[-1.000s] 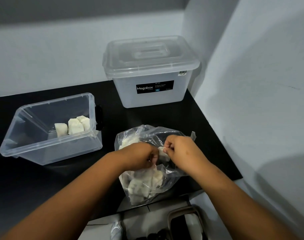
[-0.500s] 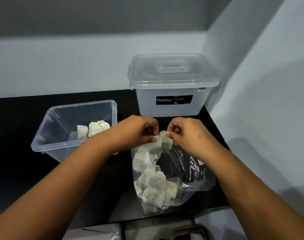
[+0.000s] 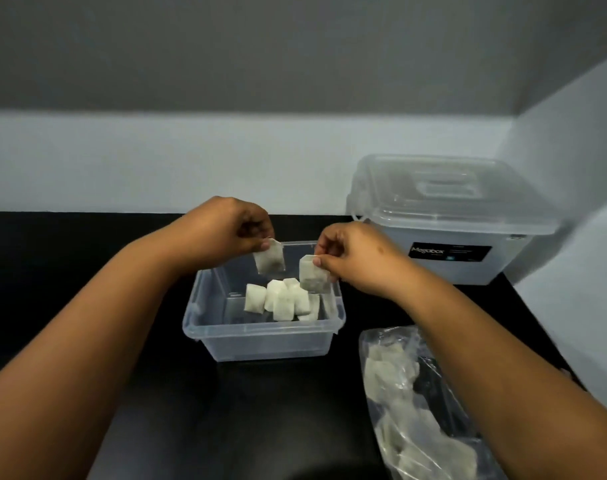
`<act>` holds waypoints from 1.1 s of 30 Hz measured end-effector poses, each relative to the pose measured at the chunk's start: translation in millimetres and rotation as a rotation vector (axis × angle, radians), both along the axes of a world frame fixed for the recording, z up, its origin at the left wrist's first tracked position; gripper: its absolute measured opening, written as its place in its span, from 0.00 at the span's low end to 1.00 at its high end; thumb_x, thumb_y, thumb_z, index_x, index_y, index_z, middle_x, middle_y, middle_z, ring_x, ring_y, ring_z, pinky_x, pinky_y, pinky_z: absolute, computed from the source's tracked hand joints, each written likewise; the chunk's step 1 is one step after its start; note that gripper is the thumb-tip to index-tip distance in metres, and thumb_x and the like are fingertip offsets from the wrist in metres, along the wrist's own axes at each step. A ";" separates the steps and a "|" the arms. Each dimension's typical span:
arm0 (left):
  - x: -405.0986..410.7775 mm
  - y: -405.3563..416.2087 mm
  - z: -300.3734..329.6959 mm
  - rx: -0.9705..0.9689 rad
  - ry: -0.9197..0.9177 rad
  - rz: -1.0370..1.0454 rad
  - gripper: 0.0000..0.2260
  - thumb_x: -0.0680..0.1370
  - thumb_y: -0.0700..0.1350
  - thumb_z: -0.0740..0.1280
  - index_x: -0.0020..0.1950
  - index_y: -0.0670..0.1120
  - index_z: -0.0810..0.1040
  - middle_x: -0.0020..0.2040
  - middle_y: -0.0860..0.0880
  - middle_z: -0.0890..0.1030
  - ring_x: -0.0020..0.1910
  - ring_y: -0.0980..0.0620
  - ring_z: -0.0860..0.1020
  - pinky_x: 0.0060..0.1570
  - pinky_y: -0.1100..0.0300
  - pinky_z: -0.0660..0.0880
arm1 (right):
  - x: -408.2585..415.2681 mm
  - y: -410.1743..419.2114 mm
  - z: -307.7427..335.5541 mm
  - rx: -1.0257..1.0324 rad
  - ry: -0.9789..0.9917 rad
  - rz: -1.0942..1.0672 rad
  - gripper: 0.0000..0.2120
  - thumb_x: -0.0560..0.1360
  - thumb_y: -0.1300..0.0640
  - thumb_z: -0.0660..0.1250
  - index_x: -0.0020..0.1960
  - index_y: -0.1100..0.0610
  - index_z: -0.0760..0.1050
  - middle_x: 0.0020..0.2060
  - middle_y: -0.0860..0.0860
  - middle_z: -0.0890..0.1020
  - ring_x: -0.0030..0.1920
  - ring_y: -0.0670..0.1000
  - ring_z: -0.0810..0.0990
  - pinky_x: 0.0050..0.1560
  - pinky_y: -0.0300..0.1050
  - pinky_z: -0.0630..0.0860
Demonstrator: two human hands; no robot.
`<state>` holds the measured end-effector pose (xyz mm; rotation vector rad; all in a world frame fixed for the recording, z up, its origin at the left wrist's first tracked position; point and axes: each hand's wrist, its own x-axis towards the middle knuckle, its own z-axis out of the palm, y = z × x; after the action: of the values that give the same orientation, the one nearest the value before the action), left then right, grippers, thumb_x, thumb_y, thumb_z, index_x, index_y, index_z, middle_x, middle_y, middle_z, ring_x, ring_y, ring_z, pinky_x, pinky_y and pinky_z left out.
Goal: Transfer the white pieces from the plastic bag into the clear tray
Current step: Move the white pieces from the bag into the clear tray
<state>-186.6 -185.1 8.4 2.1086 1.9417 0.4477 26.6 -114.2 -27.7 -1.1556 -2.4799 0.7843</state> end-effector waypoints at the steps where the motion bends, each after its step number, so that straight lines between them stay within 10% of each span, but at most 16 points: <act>1: -14.0 -2.2 -0.5 -0.001 0.003 0.017 0.05 0.74 0.48 0.72 0.50 0.52 0.82 0.43 0.57 0.82 0.44 0.60 0.80 0.47 0.62 0.77 | -16.7 2.5 -5.3 -0.042 -0.013 0.019 0.04 0.75 0.55 0.71 0.41 0.52 0.77 0.33 0.50 0.84 0.38 0.50 0.84 0.45 0.49 0.82; 17: -118.2 -9.0 -36.3 -0.029 -0.213 0.030 0.03 0.74 0.47 0.72 0.46 0.54 0.82 0.42 0.57 0.83 0.42 0.61 0.80 0.47 0.58 0.79 | -160.2 23.0 -91.3 -0.361 -0.232 0.027 0.02 0.74 0.57 0.71 0.46 0.54 0.83 0.42 0.48 0.83 0.40 0.45 0.78 0.43 0.41 0.77; 33: -76.8 21.8 -67.3 -0.221 -0.115 -0.165 0.03 0.74 0.48 0.71 0.47 0.54 0.81 0.43 0.57 0.82 0.42 0.63 0.79 0.47 0.62 0.78 | -107.6 17.9 -55.1 -0.053 -0.440 -0.001 0.11 0.76 0.47 0.68 0.56 0.50 0.79 0.48 0.49 0.83 0.48 0.51 0.81 0.51 0.50 0.80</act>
<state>-263.4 -163.3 -58.8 2.0328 1.6552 0.2993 -81.0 -96.3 -82.8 -1.4837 -2.8186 0.6546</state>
